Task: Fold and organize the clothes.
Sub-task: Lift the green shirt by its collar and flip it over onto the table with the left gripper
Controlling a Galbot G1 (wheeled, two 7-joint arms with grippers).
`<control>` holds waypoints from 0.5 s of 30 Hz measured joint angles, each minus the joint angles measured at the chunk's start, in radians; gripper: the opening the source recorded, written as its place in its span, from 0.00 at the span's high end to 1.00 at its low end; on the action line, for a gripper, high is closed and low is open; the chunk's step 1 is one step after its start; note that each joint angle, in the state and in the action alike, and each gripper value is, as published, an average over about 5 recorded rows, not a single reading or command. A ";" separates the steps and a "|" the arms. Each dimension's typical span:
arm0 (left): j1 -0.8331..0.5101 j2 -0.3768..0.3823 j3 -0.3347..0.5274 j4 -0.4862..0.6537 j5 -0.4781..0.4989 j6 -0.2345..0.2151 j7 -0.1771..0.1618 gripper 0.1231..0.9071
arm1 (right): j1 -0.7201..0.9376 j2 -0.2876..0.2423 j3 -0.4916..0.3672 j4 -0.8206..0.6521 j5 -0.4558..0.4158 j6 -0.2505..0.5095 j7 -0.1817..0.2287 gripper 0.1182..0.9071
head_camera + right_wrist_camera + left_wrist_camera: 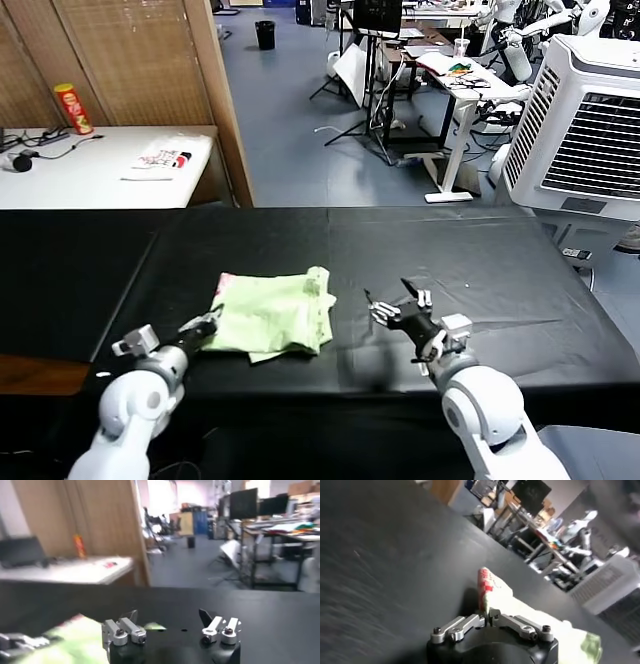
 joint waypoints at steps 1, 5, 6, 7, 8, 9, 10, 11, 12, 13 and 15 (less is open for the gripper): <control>0.006 0.018 -0.008 -0.012 0.007 0.010 -0.007 0.97 | -0.006 0.000 0.008 0.002 -0.004 -0.001 -0.001 0.14; 0.029 0.097 -0.046 -0.057 0.027 0.046 -0.025 0.97 | -0.024 0.001 0.027 0.004 -0.015 -0.004 -0.002 0.14; 0.036 0.118 -0.057 -0.068 0.035 0.053 -0.027 0.97 | -0.027 0.002 0.029 0.003 -0.017 -0.004 -0.002 0.14; 0.042 0.140 -0.067 -0.077 0.042 0.058 -0.027 0.97 | -0.029 0.003 0.030 0.003 -0.019 -0.004 -0.002 0.14; 0.048 0.161 -0.078 -0.086 0.050 0.062 -0.028 0.97 | -0.031 0.004 0.031 0.002 -0.020 -0.004 -0.002 0.14; 0.054 0.184 -0.090 -0.095 0.058 0.064 -0.027 0.97 | -0.032 0.005 0.032 0.001 -0.021 -0.004 -0.002 0.14; 0.060 0.207 -0.102 -0.102 0.065 0.065 -0.027 0.97 | -0.033 0.005 0.033 0.000 -0.021 -0.004 -0.002 0.14; 0.066 0.231 -0.114 -0.109 0.074 0.066 -0.027 0.97 | -0.034 0.005 0.035 -0.001 -0.022 -0.004 -0.002 0.14; 0.073 0.256 -0.128 -0.116 0.084 0.066 -0.027 0.97 | -0.035 0.006 0.035 -0.001 -0.022 -0.004 -0.002 0.14; 0.080 0.281 -0.142 -0.123 0.095 0.065 -0.028 0.97 | -0.035 0.006 0.036 -0.002 -0.022 -0.004 -0.002 0.14; 0.092 0.326 -0.172 -0.139 0.122 0.062 -0.033 0.97 | -0.035 0.006 0.037 -0.003 -0.022 -0.004 -0.003 0.14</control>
